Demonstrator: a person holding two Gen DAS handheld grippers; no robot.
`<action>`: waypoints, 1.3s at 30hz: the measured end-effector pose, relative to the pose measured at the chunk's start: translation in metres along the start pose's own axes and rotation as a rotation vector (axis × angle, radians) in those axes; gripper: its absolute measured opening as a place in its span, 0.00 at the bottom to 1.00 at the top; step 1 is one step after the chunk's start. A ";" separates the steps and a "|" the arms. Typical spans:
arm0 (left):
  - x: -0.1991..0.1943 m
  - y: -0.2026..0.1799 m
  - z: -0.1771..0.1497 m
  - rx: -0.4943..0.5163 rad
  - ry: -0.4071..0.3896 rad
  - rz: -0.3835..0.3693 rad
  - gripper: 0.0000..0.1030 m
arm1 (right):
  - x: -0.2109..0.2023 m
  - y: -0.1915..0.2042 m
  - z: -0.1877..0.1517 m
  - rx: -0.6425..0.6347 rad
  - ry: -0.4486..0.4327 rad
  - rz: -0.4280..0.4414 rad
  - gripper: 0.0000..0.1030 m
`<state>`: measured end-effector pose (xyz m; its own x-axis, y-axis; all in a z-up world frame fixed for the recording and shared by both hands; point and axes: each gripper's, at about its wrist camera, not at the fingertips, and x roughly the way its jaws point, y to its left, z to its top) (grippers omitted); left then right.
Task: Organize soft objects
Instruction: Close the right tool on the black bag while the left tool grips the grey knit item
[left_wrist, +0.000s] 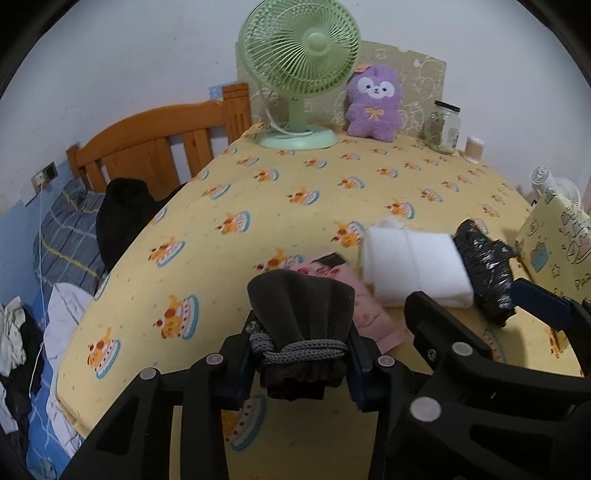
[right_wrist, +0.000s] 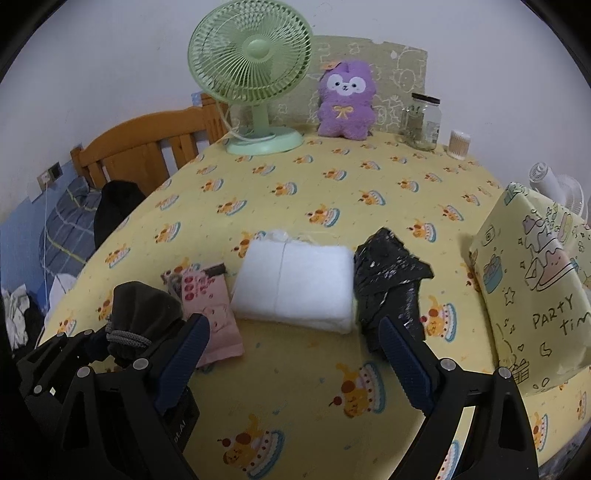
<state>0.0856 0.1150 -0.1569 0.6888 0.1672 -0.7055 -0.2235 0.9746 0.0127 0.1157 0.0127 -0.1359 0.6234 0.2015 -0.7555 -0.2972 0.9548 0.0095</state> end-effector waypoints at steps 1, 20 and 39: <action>-0.001 -0.001 0.001 0.001 -0.003 -0.001 0.40 | -0.001 -0.002 0.001 0.004 -0.003 -0.001 0.92; 0.017 -0.058 0.024 0.090 -0.002 -0.076 0.40 | 0.010 -0.058 0.013 0.105 -0.008 -0.060 0.81; 0.036 -0.078 0.029 0.131 0.029 -0.065 0.40 | 0.042 -0.081 0.016 0.150 0.067 -0.038 0.43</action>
<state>0.1477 0.0490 -0.1629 0.6784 0.1003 -0.7278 -0.0859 0.9947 0.0570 0.1778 -0.0523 -0.1577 0.5809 0.1539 -0.7993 -0.1598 0.9844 0.0734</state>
